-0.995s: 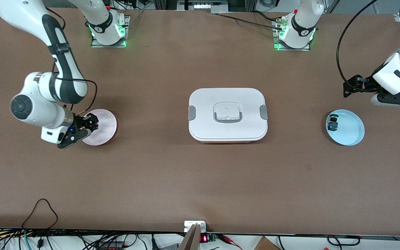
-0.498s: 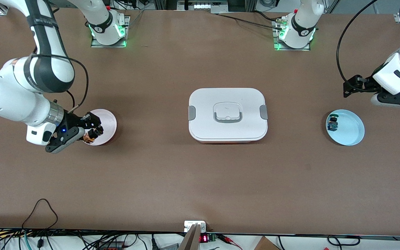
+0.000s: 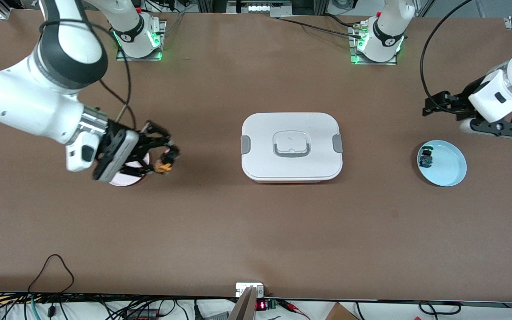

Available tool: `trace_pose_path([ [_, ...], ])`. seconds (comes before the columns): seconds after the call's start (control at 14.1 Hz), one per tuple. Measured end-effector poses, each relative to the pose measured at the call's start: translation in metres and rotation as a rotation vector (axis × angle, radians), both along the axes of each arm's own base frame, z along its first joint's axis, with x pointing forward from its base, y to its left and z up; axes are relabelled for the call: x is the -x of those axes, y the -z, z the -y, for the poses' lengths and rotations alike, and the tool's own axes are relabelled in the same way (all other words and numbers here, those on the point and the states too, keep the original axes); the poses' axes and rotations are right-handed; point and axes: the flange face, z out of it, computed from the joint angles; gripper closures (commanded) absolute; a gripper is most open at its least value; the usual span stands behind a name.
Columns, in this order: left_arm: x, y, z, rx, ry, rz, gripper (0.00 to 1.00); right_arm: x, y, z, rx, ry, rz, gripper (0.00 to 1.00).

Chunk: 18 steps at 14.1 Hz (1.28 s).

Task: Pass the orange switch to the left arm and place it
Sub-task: 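Carry the switch above the box while the left gripper reaches toward it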

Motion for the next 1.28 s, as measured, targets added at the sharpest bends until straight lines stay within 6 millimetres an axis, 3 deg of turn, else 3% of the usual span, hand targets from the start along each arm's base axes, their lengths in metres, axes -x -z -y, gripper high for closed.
trace_pose_path([
  [0.14, 0.003, 0.005, 0.013, 0.134, -0.016, -0.055, 0.00, 0.012, -0.006, -0.038, -0.079, -0.084, 0.079, 1.00],
  [0.43, 0.000, 0.000, 0.057, 0.557, -0.084, -0.131, 0.00, 0.033, -0.010, -0.091, -0.279, -0.193, 0.154, 1.00],
  [0.64, -0.007, 0.020, 0.079, 0.869, -0.201, -0.220, 0.00, 0.051, -0.013, -0.129, -0.448, -0.236, 0.203, 1.00],
  [0.85, -0.018, 0.027, 0.096, 1.051, -0.307, -0.213, 0.00, 0.060, -0.019, -0.146, -0.563, -0.230, 0.224, 1.00],
  [1.28, -0.022, 0.020, 0.193, 1.230, -0.467, -0.152, 0.00, 0.077, -0.024, -0.174, -0.655, -0.293, 0.337, 1.00],
])
